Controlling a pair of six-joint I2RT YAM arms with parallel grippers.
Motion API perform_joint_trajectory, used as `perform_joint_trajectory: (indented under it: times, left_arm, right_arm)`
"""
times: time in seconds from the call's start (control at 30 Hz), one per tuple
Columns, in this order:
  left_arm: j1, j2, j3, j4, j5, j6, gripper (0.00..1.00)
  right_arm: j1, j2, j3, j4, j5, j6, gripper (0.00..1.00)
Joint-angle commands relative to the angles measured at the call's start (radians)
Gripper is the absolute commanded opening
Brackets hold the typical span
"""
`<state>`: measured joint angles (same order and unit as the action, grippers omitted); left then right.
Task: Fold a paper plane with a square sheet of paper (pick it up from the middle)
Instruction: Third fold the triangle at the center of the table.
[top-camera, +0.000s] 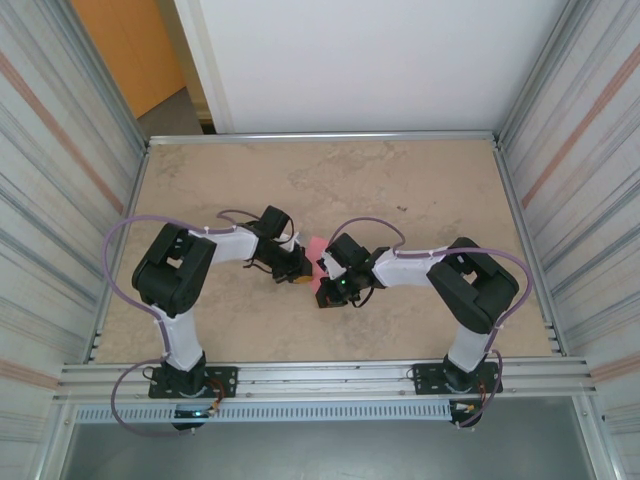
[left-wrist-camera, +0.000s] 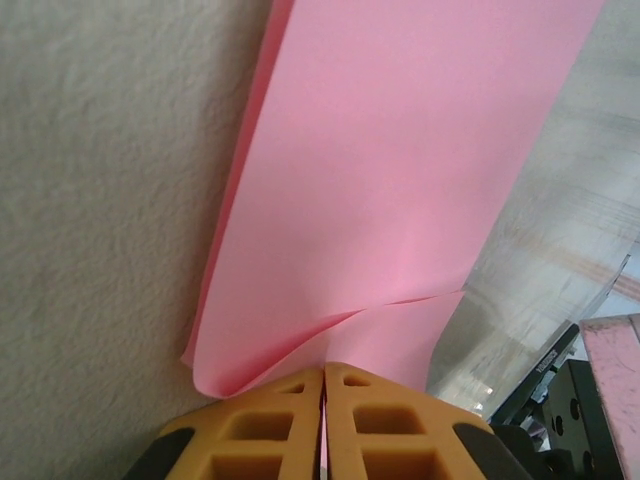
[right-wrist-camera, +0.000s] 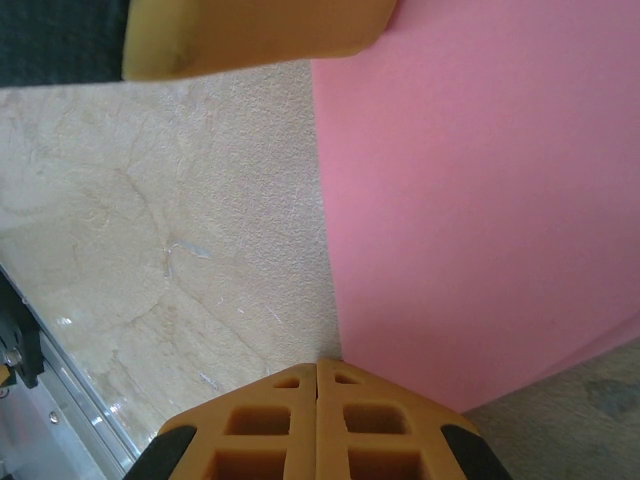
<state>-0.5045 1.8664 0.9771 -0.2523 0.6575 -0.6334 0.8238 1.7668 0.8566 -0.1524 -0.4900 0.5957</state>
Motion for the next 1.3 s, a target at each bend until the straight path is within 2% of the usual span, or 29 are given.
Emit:
perform_joint_trajectory:
  times: [0.0,0.3,0.63,0.97,1.27]
  left_arm:
    - [0.041,0.029,0.020,-0.028,-0.149,0.071,0.12]
    - [0.123,0.065,0.123,-0.076,-0.168,0.131,0.12]
    - [0.122,0.068,0.112,-0.068,-0.119,0.084,0.12]
    - [0.051,0.012,0.023,0.014,-0.093,-0.091,0.12]
    - [0.038,-0.014,0.026,0.040,-0.054,-0.123,0.14]
  right_arm:
    - [0.008,0.064,-0.082,-0.200,0.098,0.021,0.02]
    - [-0.002,0.033,-0.066,-0.208,0.101,0.023,0.02]
    - [-0.043,-0.102,0.126,-0.176,0.099,0.033,0.06]
    - [-0.071,0.006,0.233,-0.088,0.146,0.107,0.07]
    - [-0.076,0.086,0.248,-0.110,0.160,0.115,0.06]
